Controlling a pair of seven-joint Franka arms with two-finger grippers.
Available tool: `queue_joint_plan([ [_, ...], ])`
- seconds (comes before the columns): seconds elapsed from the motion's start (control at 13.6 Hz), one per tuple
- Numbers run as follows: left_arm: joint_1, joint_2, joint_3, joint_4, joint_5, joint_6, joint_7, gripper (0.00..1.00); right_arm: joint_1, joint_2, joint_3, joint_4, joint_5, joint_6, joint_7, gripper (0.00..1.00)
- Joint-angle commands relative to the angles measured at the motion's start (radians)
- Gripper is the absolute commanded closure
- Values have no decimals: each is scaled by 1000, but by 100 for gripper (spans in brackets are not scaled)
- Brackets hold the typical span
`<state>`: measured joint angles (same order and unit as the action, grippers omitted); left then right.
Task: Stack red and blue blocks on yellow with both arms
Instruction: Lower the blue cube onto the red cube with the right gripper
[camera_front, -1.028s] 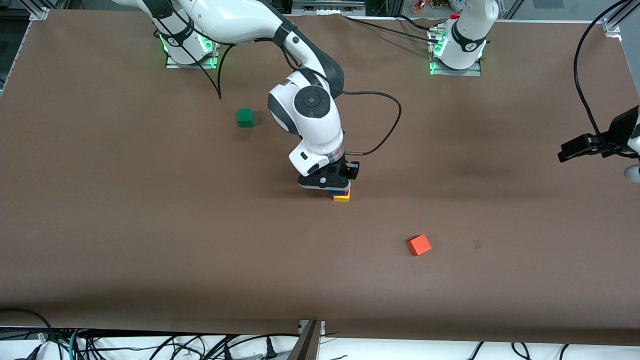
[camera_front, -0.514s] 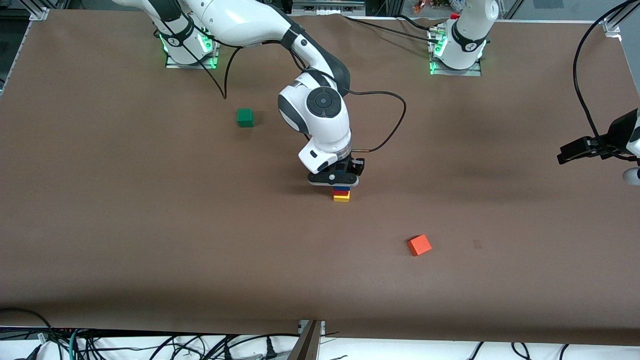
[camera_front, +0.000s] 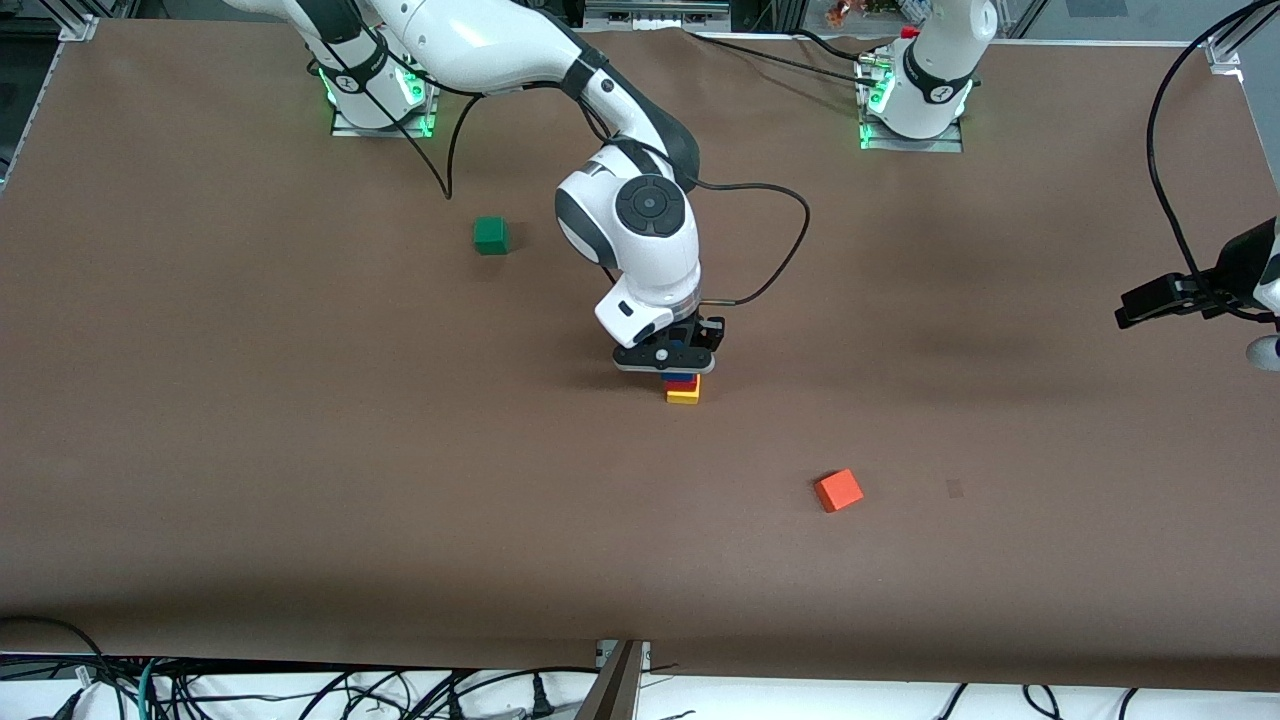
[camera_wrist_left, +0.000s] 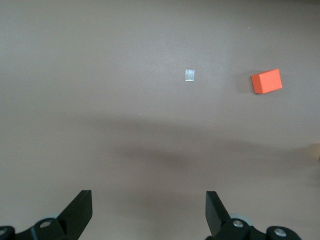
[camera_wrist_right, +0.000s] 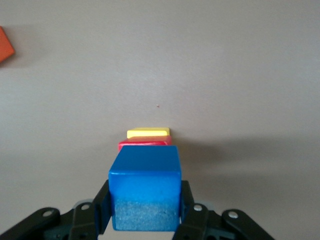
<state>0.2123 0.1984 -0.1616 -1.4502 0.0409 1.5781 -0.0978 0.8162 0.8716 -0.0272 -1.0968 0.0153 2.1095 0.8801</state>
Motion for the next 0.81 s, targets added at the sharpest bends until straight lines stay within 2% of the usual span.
queue_joint_plan([
  [0.0,1,-1,1,2,-12,6,1,0,0,3,1,32,-8,-49,2,56],
  [0.73,2,1,2,13,-13,6,3,0,-2,4,7,47,-2,-51,8,56],
])
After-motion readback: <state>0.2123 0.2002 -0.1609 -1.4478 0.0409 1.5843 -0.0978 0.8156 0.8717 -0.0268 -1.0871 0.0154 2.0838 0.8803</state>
